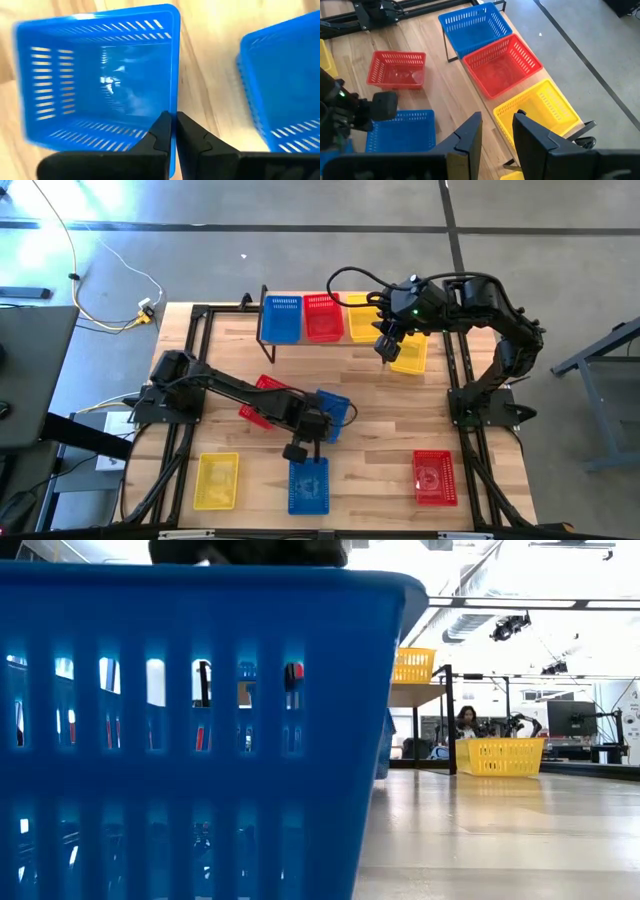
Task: Stack baskets on shelf by color
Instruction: Stack the top blue basket on top of the blue basket on the shelf
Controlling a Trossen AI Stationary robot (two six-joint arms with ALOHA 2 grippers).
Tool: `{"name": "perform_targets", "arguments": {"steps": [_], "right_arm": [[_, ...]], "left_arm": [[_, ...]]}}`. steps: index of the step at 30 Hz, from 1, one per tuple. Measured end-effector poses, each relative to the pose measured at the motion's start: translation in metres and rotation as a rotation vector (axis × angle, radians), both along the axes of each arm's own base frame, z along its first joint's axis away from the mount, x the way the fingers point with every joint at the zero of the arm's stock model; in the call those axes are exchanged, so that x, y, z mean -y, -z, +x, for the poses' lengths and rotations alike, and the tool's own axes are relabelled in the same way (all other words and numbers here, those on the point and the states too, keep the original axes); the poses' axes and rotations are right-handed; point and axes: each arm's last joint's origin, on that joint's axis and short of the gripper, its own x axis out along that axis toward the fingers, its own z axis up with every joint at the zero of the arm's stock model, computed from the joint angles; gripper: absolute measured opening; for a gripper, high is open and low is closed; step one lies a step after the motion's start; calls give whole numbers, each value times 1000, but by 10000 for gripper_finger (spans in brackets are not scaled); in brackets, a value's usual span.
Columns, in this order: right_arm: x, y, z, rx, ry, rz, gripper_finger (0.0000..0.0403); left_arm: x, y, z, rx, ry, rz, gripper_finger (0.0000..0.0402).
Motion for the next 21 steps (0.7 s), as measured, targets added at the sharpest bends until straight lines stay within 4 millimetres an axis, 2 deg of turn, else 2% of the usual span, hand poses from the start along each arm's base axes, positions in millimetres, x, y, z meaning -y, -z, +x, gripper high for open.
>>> {"name": "perform_targets", "arguments": {"steps": [4, 10, 15, 21], "right_arm": [[0, 0, 0, 0, -1, -1, 96], [0, 0, 0, -1, 1, -6, 96], [1, 0, 0, -2, 12, -19, 96], [1, 0, 0, -3, 27, -37, 96]], "left_arm": [[-2, -23, -9, 61, -10, 13, 1], [-6, -68, -29, 198, -33, 14, 0], [-10, -104, -53, 296, -56, 9, 0], [-13, -137, -82, 394, -86, 55, 0]]}}
